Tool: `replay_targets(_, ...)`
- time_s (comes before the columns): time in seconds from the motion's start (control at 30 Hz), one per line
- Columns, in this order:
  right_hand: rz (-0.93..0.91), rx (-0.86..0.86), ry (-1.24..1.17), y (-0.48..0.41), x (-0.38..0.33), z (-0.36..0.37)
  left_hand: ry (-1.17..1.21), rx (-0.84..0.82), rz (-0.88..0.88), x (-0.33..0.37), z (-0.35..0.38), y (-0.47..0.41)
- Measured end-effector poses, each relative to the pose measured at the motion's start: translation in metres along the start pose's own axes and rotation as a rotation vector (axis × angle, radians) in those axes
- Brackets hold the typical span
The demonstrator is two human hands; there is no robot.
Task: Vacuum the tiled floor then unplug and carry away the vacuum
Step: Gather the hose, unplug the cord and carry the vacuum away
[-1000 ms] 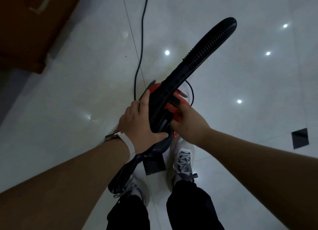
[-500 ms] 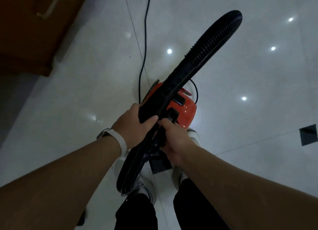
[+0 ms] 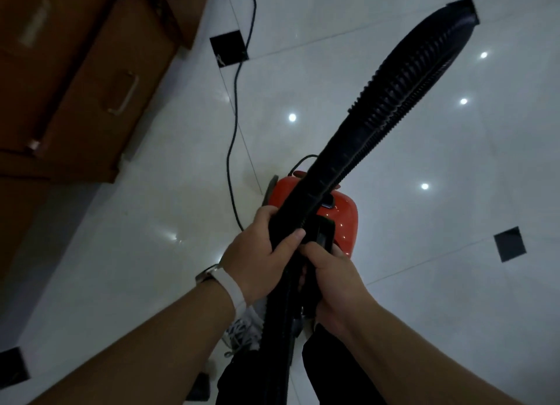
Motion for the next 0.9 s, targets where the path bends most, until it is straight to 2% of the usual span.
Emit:
replay_targets(0.33,-0.212,0.036,0.087,0.137,-0.132,-0.002,0.12,0.078,0.1,0.183,-0.031,0.057)
replay_targets(0.63,-0.407,0.032,0.202,0.288,-0.232,0.001,0.092,0.121,0.26,0.348,-0.059,0.14)
replay_targets(0.9,-0.519,0.046,0.292,0.392,-0.283,-0.013,0.137,0.16,0.372,0.443,-0.058,0.2)
Point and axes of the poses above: each hand's wrist, its own y-axis away from the middle knuckle, its own z-axis out of the palm, x = y × z, the point moved 7 cm from there along -y, towards the middle knuckle, and after that the axes turned 14 degrees about y, right-handed, at the moved point
